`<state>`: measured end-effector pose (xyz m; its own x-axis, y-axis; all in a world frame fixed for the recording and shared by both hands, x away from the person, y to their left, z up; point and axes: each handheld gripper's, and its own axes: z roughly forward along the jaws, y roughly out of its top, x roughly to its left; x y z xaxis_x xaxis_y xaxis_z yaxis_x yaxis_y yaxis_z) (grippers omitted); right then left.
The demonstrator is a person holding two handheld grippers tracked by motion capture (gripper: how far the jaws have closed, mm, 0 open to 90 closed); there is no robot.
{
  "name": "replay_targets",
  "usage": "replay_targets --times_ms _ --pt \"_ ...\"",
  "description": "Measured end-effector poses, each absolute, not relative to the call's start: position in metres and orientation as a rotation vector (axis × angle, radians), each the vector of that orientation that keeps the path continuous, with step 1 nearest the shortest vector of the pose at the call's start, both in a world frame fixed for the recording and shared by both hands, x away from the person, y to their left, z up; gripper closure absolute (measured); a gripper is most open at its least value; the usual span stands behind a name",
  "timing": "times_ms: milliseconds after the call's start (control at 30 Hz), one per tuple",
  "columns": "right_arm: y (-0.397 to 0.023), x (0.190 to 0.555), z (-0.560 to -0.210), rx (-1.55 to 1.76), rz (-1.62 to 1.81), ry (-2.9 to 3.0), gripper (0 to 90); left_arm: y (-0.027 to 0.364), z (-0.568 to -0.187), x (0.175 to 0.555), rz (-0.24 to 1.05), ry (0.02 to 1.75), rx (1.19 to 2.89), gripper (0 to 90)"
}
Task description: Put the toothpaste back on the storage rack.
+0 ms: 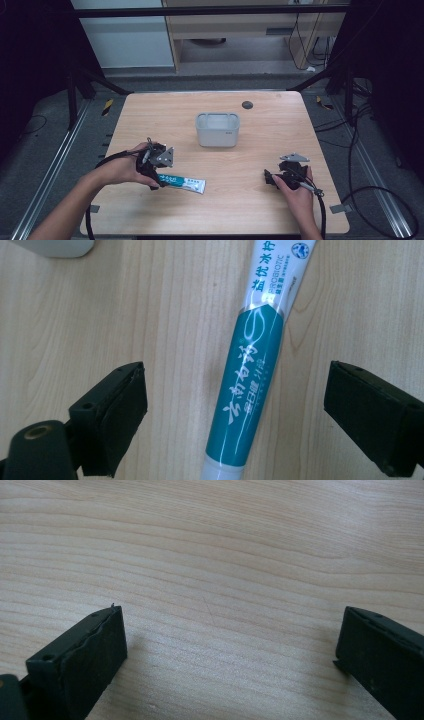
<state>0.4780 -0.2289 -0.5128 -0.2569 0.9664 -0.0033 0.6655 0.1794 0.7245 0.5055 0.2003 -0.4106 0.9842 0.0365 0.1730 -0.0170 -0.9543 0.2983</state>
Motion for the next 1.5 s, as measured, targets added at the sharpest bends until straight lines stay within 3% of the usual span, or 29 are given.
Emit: replay_targets --times_ms 933,1267,1500 --pt "-0.229 0.478 -0.513 1.529 0.851 1.993 0.4 0.177 -0.435 0.514 0.156 -0.067 2.859 10.2" --pt "-0.229 0.478 -0.513 1.529 0.851 1.993 0.3 0.168 -0.436 0.512 0.142 -0.129 2.867 24.1" --pt "-0.229 0.478 -0.513 1.529 0.851 1.993 0.3 0.169 -0.439 0.512 0.118 -0.159 2.876 28.4"
